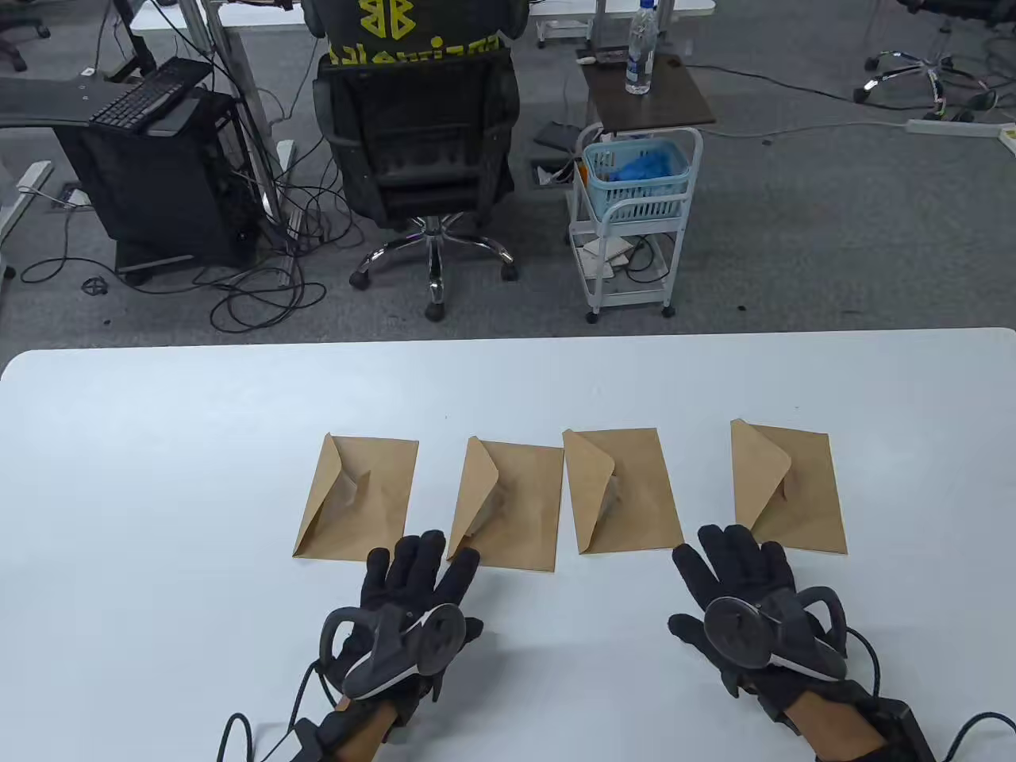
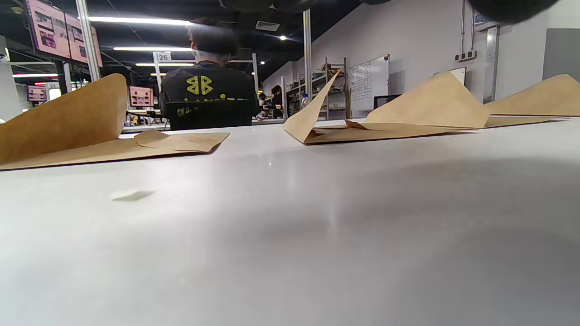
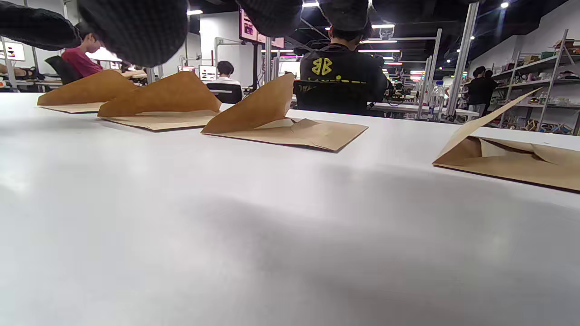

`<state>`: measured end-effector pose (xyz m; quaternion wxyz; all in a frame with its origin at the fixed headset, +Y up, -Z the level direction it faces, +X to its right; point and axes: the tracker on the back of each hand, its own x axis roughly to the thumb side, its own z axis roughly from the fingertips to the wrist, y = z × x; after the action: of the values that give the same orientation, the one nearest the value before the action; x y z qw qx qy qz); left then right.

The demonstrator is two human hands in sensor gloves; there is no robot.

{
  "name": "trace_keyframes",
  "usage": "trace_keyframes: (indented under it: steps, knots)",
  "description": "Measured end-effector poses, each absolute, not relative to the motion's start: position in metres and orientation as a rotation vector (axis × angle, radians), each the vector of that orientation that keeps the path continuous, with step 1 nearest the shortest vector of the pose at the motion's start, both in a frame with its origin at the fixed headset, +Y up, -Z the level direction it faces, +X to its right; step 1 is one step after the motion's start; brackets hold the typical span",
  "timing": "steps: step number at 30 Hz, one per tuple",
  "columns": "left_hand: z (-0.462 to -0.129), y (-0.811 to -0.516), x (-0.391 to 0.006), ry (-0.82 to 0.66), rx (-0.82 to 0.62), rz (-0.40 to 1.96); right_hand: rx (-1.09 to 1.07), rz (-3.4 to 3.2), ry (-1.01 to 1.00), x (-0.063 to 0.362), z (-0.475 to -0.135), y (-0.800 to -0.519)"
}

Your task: Pull paper from envelopes and stack

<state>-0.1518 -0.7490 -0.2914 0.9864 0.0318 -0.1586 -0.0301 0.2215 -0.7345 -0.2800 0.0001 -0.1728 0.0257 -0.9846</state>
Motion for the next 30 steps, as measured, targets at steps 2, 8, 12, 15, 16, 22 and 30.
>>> trace_keyframes:
  steps: [2,8,12,15,16,22,30]
  knots:
    - [-0.2914,-0.7489,-0.1516,-0.319,0.067,-0.060,-0.545,-3.092,0.079,0.2213,-0.2800,-0.7346]
    - [-0.2912,-0.7483,-0.1527,-0.307,0.071,-0.060,-0.550,-3.095,0.081,0.2214,-0.2790,-0.7341]
    - [-0.2904,-0.7486,-0.1510,-0.314,0.069,-0.062,-0.545,-3.100,0.091,0.2224,-0.2791,-0.7341]
    - [-0.2901,-0.7489,-0.1502,-0.317,0.068,-0.069,-0.541,-3.098,0.088,0.2228,-0.2789,-0.7337]
    - [-0.2901,-0.7489,-0.1502,-0.317,0.068,-0.070,-0.540,-3.098,0.088,0.2228,-0.2788,-0.7337]
    - [-0.2905,-0.7495,-0.1506,-0.316,0.059,-0.071,-0.536,-3.103,0.095,0.2230,-0.2787,-0.7336]
    - [-0.2904,-0.7491,-0.1495,-0.318,0.054,-0.071,-0.526,-3.110,0.092,0.2238,-0.2790,-0.7333]
